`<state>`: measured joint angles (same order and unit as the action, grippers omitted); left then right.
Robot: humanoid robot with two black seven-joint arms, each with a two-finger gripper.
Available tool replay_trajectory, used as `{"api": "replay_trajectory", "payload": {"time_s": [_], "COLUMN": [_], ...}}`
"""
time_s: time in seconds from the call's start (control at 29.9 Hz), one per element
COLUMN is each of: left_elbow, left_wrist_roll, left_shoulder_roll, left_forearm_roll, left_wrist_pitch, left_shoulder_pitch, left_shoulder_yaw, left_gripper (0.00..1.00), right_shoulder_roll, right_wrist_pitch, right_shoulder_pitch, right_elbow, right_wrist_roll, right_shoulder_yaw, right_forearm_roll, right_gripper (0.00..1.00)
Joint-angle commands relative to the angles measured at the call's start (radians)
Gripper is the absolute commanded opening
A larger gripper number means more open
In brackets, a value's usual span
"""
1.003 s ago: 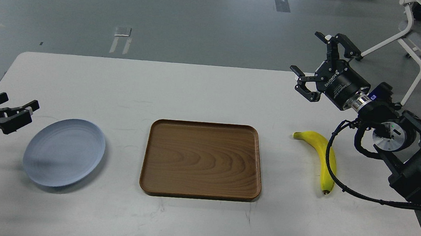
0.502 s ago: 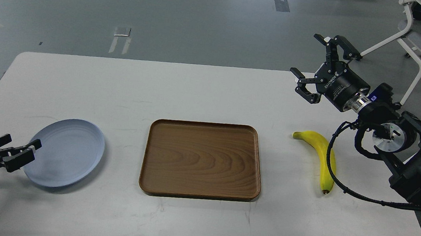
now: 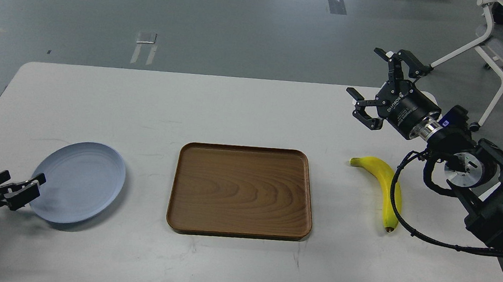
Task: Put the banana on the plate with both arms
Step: 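Lower the left gripper to the blue plate's rim and grasp it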
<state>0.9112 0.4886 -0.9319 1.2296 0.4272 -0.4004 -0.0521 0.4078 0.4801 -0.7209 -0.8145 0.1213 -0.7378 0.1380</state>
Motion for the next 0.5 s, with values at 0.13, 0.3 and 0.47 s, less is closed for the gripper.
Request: {"api": "replay_trajectory", "payload": {"time_s": [0.13,0.3,0.47], "left_elbow": [-0.029,-0.072,-0.077], "left_wrist_roll": [0.0,0.0,0.0], "left_shoulder_roll": [0.015,0.054,0.058], "left_forearm_roll": [-0.004,-0.024,-0.03], "left_wrist_pitch": [-0.005,0.007,0.01], "left_shoulder_pitch": [0.017,0.018,0.018], "left_shoulder_yaw": [0.0,-0.002,0.0], "left_gripper": [0.27,0.0,0.0], "right_shoulder_roll": [0.0,0.0,0.0], "right_wrist_pitch": [0.0,0.0,0.0], "right_shoulder_pitch": [0.008,0.017,0.021], "right_elbow": [0.0,0.0,0.002], "right_wrist_roll": [0.0,0.0,0.0], "right_shoulder_yaw": [0.0,0.0,0.0], "right_forearm_roll": [0.0,0.0,0.0], "right_gripper": [1.0,1.0,1.0]}}
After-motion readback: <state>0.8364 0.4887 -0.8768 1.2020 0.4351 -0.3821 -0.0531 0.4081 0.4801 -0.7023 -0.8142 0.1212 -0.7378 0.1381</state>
